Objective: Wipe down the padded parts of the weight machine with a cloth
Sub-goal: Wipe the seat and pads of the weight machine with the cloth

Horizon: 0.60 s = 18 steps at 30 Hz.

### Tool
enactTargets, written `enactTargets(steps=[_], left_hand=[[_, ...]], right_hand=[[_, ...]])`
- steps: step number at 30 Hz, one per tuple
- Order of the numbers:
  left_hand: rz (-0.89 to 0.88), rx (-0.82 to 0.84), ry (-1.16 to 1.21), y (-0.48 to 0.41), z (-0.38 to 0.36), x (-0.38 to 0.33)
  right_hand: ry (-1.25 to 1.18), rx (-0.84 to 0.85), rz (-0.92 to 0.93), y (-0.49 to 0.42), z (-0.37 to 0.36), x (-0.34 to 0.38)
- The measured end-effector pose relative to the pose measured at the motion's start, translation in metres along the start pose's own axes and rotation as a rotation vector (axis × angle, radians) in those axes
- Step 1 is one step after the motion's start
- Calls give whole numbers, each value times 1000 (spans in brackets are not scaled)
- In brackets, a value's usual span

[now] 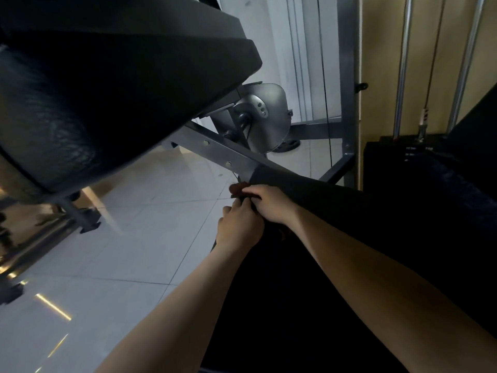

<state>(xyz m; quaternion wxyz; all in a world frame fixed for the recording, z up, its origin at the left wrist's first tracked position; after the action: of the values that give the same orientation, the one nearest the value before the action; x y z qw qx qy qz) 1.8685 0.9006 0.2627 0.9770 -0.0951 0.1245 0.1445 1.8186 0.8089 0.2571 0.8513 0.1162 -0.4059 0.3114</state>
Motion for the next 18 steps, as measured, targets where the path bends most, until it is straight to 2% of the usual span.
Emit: enactTargets(steps=[2,7,9,15,18], left_hand=[[-10,11,-4,-5,0,-2],[-26,26,-18,-25,-3,0],[-19,29,-43,-32,-4,-1],[-22,-41,-120,-44,-5,-8],[-11,-33,-168,-51,-8,-11]], right_hand=[[52,-39,-11,-16,8,-11],[95,-279,-269,-42,51,-79],[105,-312,-284,-46,52,-84],[56,-76,13,-69,23,-18],[52,-58,26,-78,21,-18]])
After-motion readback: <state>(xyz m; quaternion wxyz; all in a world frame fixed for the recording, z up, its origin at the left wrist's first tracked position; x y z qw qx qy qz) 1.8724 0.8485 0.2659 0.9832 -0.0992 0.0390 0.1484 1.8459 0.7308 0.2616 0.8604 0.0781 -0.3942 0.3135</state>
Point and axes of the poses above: each hand's wrist, its own y-axis away from the middle knuckle, its own z-axis out of the back of the hand, x = y × z, the point moved 7 cm from there along -y, towards the middle knuckle, and after that the axes turned 11 degrees about -z, right-handed, at the moved point
